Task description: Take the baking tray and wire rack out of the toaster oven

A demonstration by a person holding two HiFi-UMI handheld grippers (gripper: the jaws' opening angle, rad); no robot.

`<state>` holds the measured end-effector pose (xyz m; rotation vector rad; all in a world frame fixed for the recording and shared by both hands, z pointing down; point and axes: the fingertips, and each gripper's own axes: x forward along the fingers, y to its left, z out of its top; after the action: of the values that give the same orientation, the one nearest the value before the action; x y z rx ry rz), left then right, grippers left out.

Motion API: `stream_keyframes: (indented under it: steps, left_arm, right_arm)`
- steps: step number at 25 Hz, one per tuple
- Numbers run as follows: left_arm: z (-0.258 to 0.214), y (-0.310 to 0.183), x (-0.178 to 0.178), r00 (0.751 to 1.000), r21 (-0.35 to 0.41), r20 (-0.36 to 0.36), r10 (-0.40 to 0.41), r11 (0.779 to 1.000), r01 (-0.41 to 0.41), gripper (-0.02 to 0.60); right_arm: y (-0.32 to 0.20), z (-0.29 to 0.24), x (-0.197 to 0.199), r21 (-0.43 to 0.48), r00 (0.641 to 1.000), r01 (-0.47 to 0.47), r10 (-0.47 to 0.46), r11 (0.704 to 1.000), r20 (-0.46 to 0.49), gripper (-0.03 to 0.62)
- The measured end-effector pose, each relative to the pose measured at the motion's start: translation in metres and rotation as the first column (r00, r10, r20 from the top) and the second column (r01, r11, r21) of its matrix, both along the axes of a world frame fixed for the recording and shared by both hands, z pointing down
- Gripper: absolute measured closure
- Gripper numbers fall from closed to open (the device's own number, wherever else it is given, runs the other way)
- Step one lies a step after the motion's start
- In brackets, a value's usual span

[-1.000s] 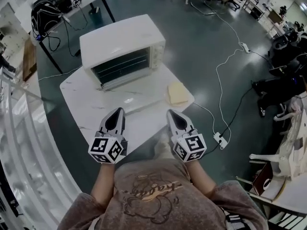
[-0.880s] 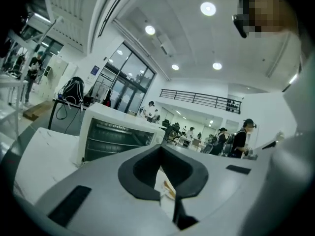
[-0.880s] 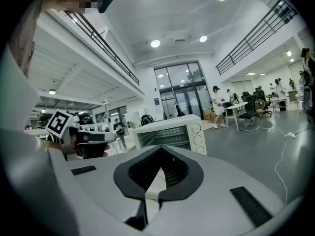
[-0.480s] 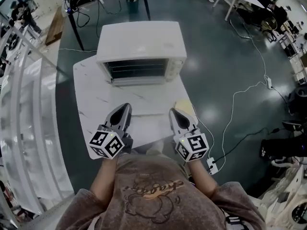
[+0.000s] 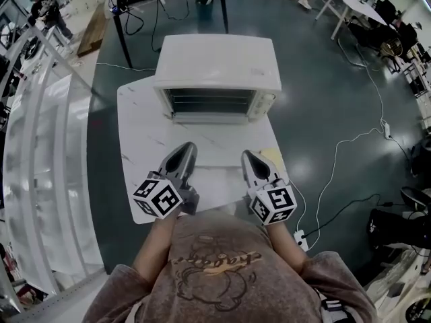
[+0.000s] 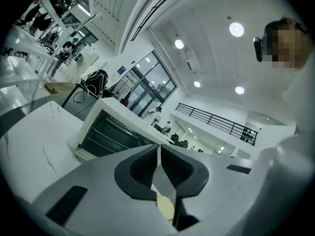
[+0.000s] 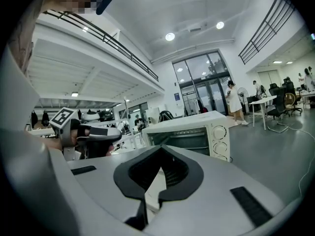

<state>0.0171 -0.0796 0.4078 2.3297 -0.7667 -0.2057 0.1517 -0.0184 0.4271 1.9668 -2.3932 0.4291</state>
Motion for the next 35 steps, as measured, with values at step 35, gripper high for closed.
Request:
stream_keyframes:
  steps: [35]
  left_arm:
    - [0.145,-0.195,0.084,0.904,-0.512,-0.335,-0.267,0.857,0.064,0.367]
  right_arm:
    - [-0.007,0.021,0.026,-0.084,0.994,-0.109,0.108,0.990,-0.016,0.600]
